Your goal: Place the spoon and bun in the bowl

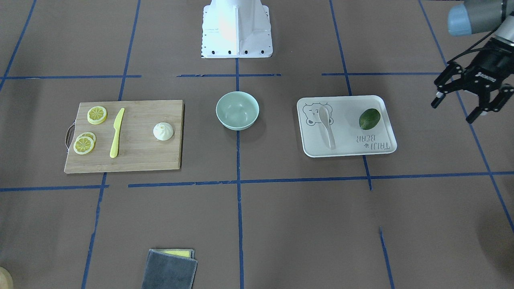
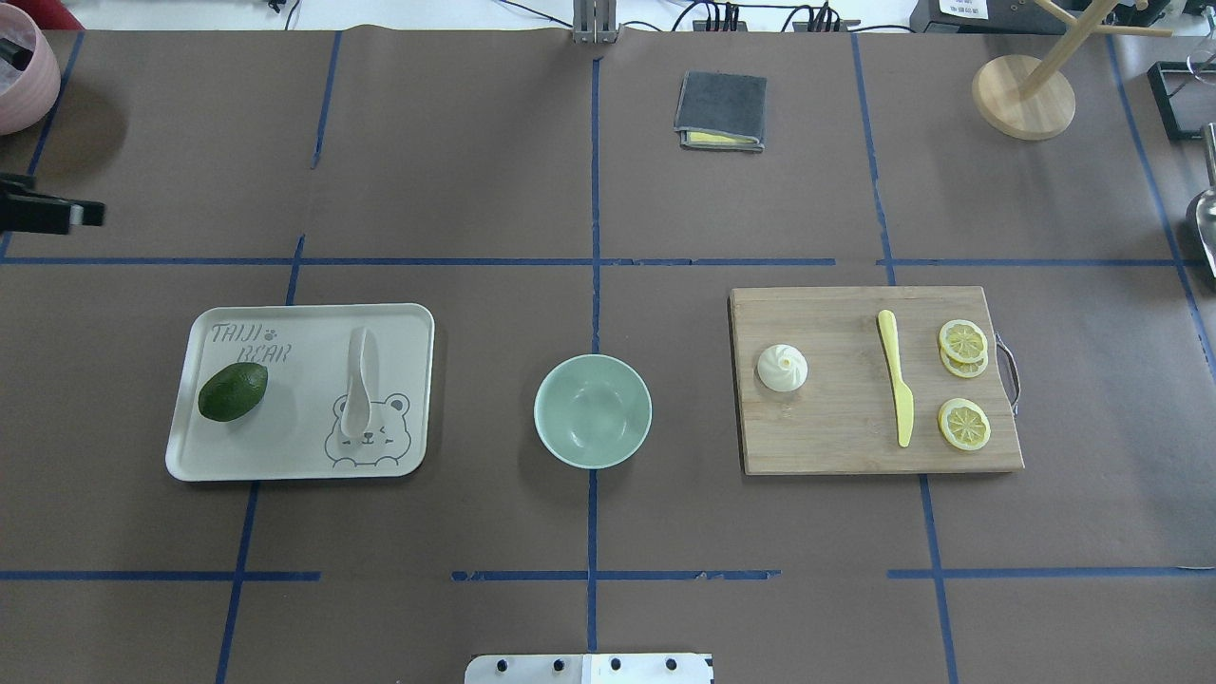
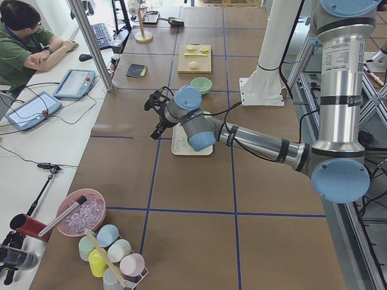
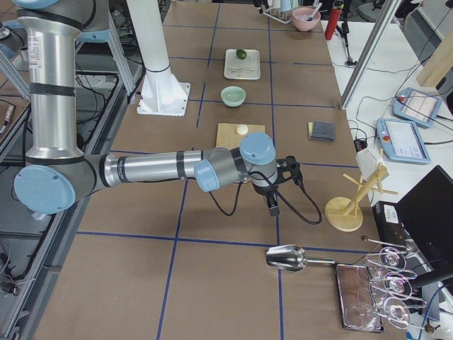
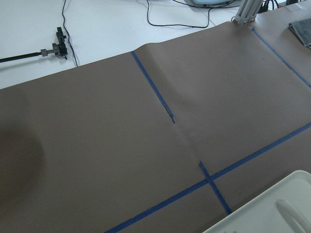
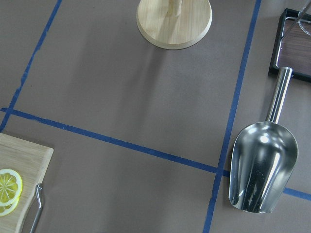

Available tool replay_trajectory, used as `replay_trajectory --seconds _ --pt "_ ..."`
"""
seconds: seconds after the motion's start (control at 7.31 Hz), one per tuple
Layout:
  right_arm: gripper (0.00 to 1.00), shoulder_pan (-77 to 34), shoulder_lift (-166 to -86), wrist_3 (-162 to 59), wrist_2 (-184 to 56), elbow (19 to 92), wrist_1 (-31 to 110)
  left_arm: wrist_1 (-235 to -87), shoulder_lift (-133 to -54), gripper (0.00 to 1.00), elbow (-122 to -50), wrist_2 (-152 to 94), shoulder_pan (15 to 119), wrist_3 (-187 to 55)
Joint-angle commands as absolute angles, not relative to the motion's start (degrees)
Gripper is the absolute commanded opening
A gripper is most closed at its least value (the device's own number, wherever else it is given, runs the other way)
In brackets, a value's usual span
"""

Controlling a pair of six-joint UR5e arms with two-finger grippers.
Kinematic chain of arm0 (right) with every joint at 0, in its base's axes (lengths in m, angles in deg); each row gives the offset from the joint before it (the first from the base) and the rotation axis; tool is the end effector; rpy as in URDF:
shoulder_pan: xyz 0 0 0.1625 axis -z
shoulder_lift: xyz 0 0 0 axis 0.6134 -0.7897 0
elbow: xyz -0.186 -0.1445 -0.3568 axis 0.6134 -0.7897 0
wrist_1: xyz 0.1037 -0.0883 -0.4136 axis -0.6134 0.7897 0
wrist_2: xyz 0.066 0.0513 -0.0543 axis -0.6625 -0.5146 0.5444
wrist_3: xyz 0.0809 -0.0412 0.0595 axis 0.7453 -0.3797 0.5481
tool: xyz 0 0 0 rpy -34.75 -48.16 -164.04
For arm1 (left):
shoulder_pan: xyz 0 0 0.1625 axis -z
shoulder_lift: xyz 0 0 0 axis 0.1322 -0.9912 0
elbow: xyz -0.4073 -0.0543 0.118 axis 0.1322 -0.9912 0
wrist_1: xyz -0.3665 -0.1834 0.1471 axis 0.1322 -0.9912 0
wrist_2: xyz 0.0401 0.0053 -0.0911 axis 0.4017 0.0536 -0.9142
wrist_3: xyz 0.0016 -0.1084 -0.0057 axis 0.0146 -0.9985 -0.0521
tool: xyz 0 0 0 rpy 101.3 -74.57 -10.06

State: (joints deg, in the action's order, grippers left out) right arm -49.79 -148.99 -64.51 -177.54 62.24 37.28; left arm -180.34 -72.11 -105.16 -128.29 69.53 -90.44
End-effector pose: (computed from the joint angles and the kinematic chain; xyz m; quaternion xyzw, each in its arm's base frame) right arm 0.0330 -0.5160 0.5681 0.1640 -0.3971 -0.0731 0.9000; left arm 0.1705 -0.4847 0.4132 0.2977 0.4704 0.0597 0.8286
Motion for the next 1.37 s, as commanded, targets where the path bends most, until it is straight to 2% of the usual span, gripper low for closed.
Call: replay_trajectory --seconds 0.0,0.27,0.41,0.55,0.68,0.82,1.23 --pt "1.0 -49.79 -148.95 -64.56 -177.55 61.98 37.28 -171.33 -75.19 1.0 -107.29 -118.8 56.77 -103.21" --pt "1.0 -49.79 -149.04 -64.56 -177.64 61.62 37.28 -150.98 -87.44 1.0 -106.34 -110.15 48.42 -109.01" --pt "1.0 -49.79 -148.95 -64.56 -177.64 61.62 37.28 -148.78 -89.42 1.0 -104.94 -106.3 43.86 -114.35" --pt "1.0 -49.79 -148.95 -64.56 -177.64 61.62 37.28 -148.93 -89.53 1.0 -103.36 -105.22 41.37 -117.8" --pt "1.0 -49.79 -148.95 -64.56 -177.64 61.62 37.19 -149.11 -89.88 0.9 -102.04 -105.3 40.74 -121.66" --pt "1.0 -49.79 -148.95 -64.56 -177.64 61.62 37.28 -149.81 -89.88 0.83 -100.11 -105.12 39.43 -124.22" --pt "1.0 -49.79 -148.95 -64.56 -177.64 61.53 37.19 -155.26 -89.88 0.81 -95.79 -103.72 38.63 -124.43"
